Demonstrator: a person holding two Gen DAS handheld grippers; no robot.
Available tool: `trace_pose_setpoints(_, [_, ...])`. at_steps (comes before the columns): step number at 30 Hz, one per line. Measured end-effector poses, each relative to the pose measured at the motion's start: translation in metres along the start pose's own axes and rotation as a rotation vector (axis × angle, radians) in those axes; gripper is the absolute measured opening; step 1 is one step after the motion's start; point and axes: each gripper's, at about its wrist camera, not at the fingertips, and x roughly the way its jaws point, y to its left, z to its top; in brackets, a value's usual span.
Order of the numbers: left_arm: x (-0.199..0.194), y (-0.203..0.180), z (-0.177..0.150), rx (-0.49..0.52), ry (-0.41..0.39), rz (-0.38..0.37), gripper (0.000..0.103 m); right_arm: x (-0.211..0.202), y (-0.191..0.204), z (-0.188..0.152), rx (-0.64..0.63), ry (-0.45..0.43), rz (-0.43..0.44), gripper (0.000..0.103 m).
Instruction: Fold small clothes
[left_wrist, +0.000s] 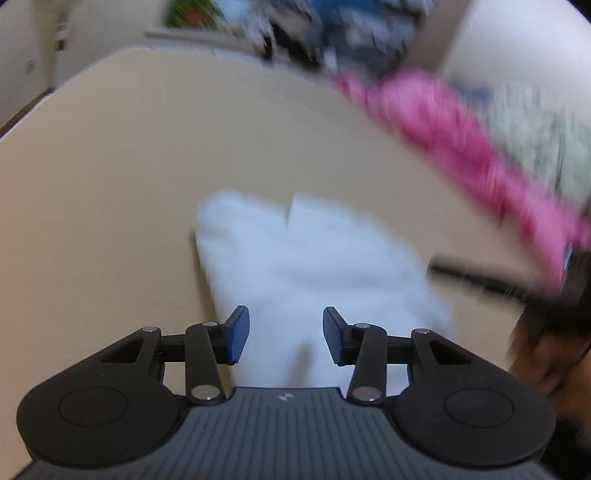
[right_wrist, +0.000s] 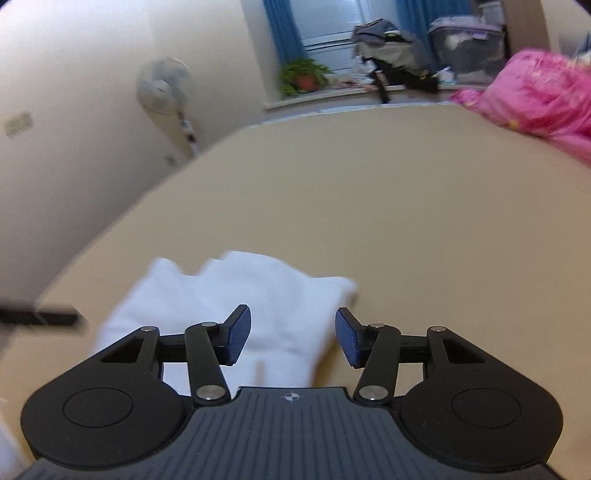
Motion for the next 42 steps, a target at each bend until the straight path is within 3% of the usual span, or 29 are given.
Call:
trace_pose_setpoints(2, [0.019, -0.003, -0.01, 0.034, 0.098, 0.086, 0.055, 0.009, -0.005, -0.005, 0.021, 0.091, 0.04, 0.053])
trace_pose_setpoints(4, [0.016, -0.002, -0.01, -0.002, 0.084, 0.078, 0.054, 0.022, -0.011, -0.013, -0.027, 0.221, -0.035, 0.056])
trace_pose_setpoints(6, [0.0, -0.006, -0.01, 0.023, 0.032, 0.073, 0.054, 0.012, -0.015, -0.015, -0.003, 0.196, -0.076, 0.057])
trace_pose_setpoints(9, [-0.013, -0.018, -0.016, 0.099, -0.003, 0.04, 0.054, -0.015, -0.002, -0.007, -0.044, 0.081, -0.005, 0.053])
trace_pose_setpoints(10, [-0.013, -0.018, -0.019, 0.114, 0.012, 0.031, 0.054, -0.017, 0.001, -0.01, -0.084, 0.087, -0.002, 0.053])
trace_pose_setpoints(12, [0.003, -0.018, -0.033, 0.152, 0.108, 0.071, 0.061, -0.002, -0.002, -0.026, -0.153, 0.211, -0.067, 0.056])
trace_pose_setpoints(13, [0.008, -0.019, -0.038, 0.161, 0.133, 0.1, 0.071, 0.004, -0.009, -0.035, -0.147, 0.261, -0.098, 0.066])
trace_pose_setpoints(15, [0.001, -0.026, -0.035, 0.156, 0.131, 0.139, 0.072, -0.005, -0.023, -0.031, -0.012, 0.266, -0.105, 0.066])
trace_pose_setpoints(16, [-0.011, -0.032, -0.032, 0.157, 0.108, 0.149, 0.071, -0.015, -0.023, -0.025, 0.018, 0.248, -0.112, 0.063])
trace_pose_setpoints(20, [-0.072, -0.06, -0.037, 0.17, -0.072, 0.201, 0.09, -0.078, -0.01, -0.018, -0.041, 0.106, -0.166, 0.064])
trace_pose_setpoints(24, [-0.117, -0.095, -0.06, 0.16, -0.145, 0.265, 0.101, -0.129, -0.003, -0.017, -0.017, 0.038, -0.143, 0.07])
trace_pose_setpoints(29, [-0.158, -0.137, -0.094, 0.125, -0.232, 0.317, 0.103, -0.186, 0.014, -0.038, -0.035, -0.035, -0.135, 0.081])
trace_pose_setpoints(34, [-0.162, -0.155, -0.13, 0.046, -0.255, 0.347, 0.103, -0.214, 0.028, -0.07, -0.051, -0.054, -0.155, 0.083])
trace_pose_setpoints(38, [-0.147, -0.153, -0.141, -0.005, -0.184, 0.391, 0.103, -0.207, 0.039, -0.079, -0.07, -0.039, -0.171, 0.083])
trace_pose_setpoints(42, [-0.14, -0.147, -0.14, -0.038, -0.178, 0.409, 0.103, -0.188, 0.047, -0.083, -0.1, -0.018, -0.174, 0.083])
